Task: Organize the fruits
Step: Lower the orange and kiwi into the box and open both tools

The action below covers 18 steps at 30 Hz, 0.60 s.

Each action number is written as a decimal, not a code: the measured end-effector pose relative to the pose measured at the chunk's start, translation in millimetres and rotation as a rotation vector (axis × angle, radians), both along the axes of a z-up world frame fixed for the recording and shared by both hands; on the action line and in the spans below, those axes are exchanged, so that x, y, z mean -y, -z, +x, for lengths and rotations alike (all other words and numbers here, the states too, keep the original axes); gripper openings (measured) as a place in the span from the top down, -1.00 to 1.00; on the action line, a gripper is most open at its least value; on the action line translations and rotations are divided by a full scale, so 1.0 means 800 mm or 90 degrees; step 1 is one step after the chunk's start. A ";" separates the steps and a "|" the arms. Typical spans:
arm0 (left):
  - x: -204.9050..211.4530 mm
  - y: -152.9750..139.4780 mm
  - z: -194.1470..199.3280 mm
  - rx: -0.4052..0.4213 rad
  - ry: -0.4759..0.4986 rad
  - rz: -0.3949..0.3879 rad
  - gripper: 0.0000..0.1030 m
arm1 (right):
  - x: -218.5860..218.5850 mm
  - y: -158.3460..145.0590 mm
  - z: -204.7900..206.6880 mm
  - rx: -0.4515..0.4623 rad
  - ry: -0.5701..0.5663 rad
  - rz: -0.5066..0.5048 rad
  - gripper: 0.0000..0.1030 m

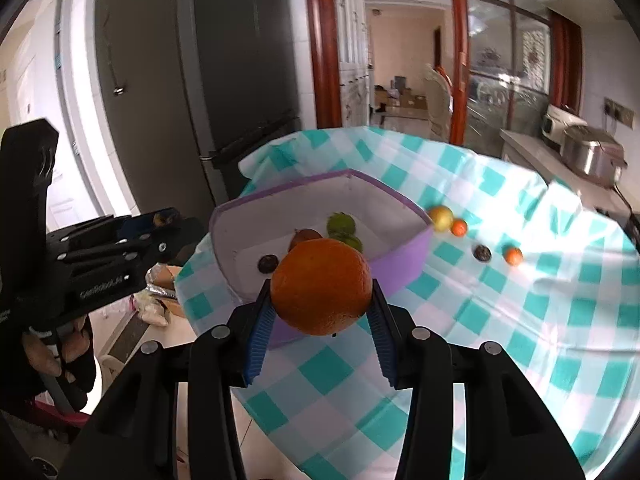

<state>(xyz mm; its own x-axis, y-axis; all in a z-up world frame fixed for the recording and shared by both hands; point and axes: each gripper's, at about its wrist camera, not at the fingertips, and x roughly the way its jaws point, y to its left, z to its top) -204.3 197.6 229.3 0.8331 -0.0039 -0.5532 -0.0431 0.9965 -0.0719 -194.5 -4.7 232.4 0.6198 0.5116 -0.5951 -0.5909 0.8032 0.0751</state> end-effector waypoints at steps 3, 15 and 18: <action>-0.015 0.000 0.002 0.000 -0.011 -0.014 0.21 | -0.013 -0.005 -0.001 0.008 -0.016 -0.009 0.14; -0.058 0.033 0.057 -0.041 -0.077 -0.069 0.21 | -0.082 0.009 0.040 0.005 -0.121 -0.052 0.14; -0.069 0.045 0.079 -0.064 -0.091 -0.075 0.21 | -0.098 0.020 0.067 -0.008 -0.143 -0.062 0.14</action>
